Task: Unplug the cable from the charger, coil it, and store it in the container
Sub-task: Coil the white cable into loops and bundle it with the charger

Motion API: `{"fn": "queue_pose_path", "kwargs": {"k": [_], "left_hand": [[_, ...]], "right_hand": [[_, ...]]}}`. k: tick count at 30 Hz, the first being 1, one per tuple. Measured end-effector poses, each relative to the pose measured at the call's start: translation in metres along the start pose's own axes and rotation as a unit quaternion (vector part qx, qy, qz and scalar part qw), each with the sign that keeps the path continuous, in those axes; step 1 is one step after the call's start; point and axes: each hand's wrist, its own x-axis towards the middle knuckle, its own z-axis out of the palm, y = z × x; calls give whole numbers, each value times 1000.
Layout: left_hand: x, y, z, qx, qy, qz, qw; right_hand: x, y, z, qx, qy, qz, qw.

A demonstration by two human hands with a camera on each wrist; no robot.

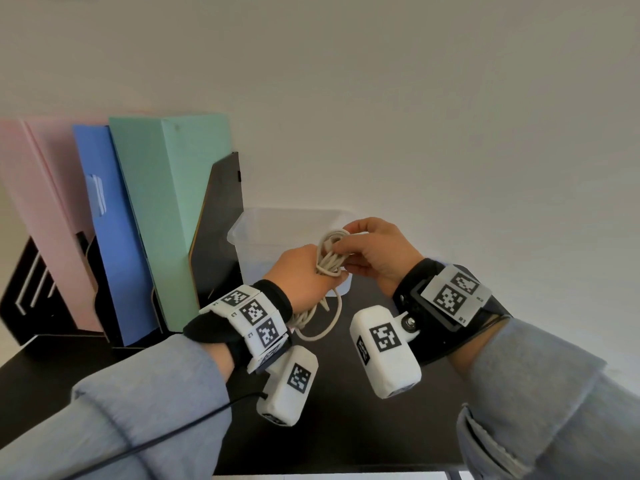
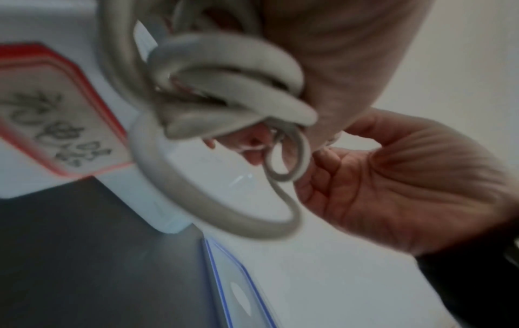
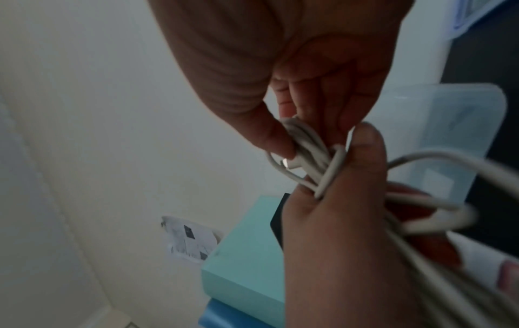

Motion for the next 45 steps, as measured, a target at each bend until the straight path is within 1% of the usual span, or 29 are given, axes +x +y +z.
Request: {"fn": "queue_pose_path", "kwargs": {"k": [2,4,7,10,11,13,15,17,19,20,25,29,32,35,40,43,44,45], "left_hand": [[-2,3,0,-75,13,-12,997],[-6,7,-1,-135,-5,6,991],[-9,9,-1,-116,-15,44,992],[-11,13,2,-106,2,67,992],[-12,13,2,-105,12,78,991],[-12,14,1,-103,30,100,989],[-12,11,1,-101,40,114,988],[-13,9,3,-132,50,108,984],[-13,7,4,-184,55,92,977],[-12,7,4,-193,55,88,976],[-14,6,1,-176,9,86,980],[-14,2,2,-155,-7,65,986],[-16,-3,-1,-134,-19,48,990],[-20,1,-4,-143,-43,43,988],[-19,0,-5,-172,-30,46,984],[-17,-2,-3,-198,-19,26,980],[-16,-2,-3,-199,-17,24,980],[-15,-3,-2,-196,-16,27,980]], "right_hand": [[2,-1,-1,16,18,5,1000],[4,0,-4,14,26,10,1000],[3,-1,-6,15,18,28,999],[3,-1,-5,27,40,61,997],[3,-2,-5,39,37,78,996],[2,-6,-3,69,10,110,992],[3,-9,-4,108,-24,123,986],[6,-7,-7,139,-53,140,979],[4,-6,-7,154,-74,139,975],[4,-5,-7,156,-82,137,975],[6,-4,-6,95,-62,165,980],[6,-4,-11,82,-79,169,979],[1,-6,-21,102,-115,202,967],[3,-5,-28,120,-104,213,964],[7,4,-27,179,-99,222,953],[4,2,-24,181,-73,217,957],[1,1,-22,171,-70,211,960],[0,-1,-21,139,-67,191,970]]}}
